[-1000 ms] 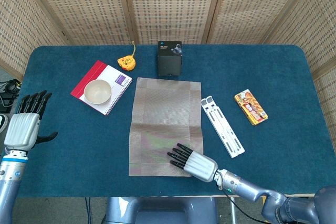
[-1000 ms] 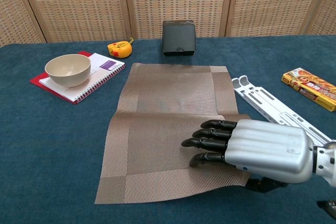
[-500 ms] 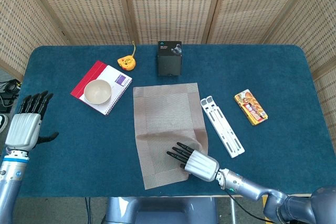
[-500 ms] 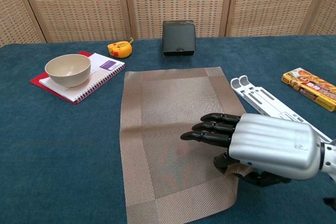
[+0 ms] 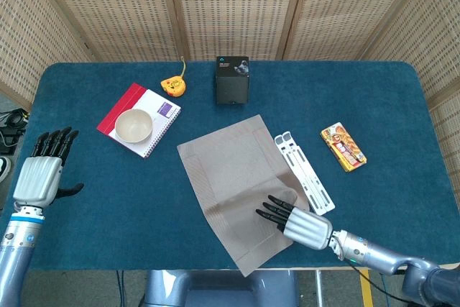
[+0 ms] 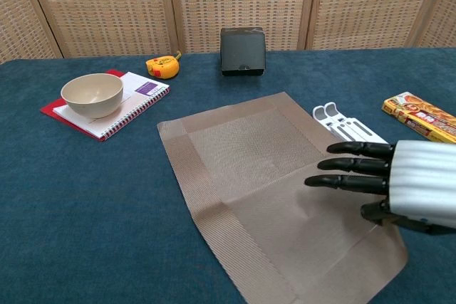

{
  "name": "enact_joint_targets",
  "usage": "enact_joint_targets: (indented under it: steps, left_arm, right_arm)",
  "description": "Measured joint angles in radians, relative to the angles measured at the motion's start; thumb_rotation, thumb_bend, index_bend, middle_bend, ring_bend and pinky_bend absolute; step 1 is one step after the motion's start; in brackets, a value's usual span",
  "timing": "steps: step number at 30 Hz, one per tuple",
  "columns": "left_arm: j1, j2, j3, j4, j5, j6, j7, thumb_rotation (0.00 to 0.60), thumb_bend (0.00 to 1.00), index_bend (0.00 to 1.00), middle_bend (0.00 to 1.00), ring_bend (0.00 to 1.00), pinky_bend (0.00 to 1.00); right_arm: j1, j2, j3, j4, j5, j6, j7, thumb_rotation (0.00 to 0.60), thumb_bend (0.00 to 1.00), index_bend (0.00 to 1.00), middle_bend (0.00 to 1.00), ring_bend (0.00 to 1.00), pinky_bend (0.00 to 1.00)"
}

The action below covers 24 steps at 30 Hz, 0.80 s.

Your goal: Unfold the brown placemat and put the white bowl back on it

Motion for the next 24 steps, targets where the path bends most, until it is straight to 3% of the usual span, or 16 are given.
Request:
enact_joint_targets:
  steps: [7,15,18,20,22,24]
  left_arm:
    - [-0.004,-0.006,-0.001,0.002,-0.013,-0.008,0.015,0.6,0.0,0.0,0.0,0.0,0.0]
    - [-0.01,-0.01,-0.002,0.006,-0.026,-0.02,0.024,0.6,0.0,0.0,0.0,0.0,0.0]
    - [-0.013,-0.012,-0.003,0.01,-0.032,-0.027,0.026,0.6,0.0,0.0,0.0,0.0,0.0]
    - [-0.015,-0.012,-0.002,0.011,-0.033,-0.03,0.026,0.6,0.0,0.0,0.0,0.0,0.0]
    - [-0.016,-0.013,-0.002,0.011,-0.035,-0.033,0.027,0.6,0.0,0.0,0.0,0.0,0.0]
    - [-0.016,-0.013,-0.001,0.01,-0.033,-0.031,0.029,0.6,0.0,0.0,0.0,0.0,0.0]
  right_arm:
    - [0.116,0.107,0.021,0.139,-0.06,-0.057,-0.109,0.6,0.69,0.69,0.0,0.0,0.0]
    - [0.223,0.114,0.038,0.289,-0.072,-0.181,-0.139,0.6,0.65,0.69,0.0,0.0,0.0]
    - [0.232,0.102,0.037,0.318,-0.069,-0.193,-0.148,0.6,0.59,0.67,0.0,0.0,0.0]
    - [0.235,0.095,0.035,0.336,-0.069,-0.189,-0.162,0.6,0.45,0.58,0.0,0.0,0.0]
    - [0.234,0.09,0.036,0.353,-0.063,-0.179,-0.175,0.6,0.18,0.26,0.0,0.0,0.0]
    - [0.226,0.088,0.042,0.36,-0.049,-0.174,-0.186,0.6,0.03,0.04,0.0,0.0,0.0]
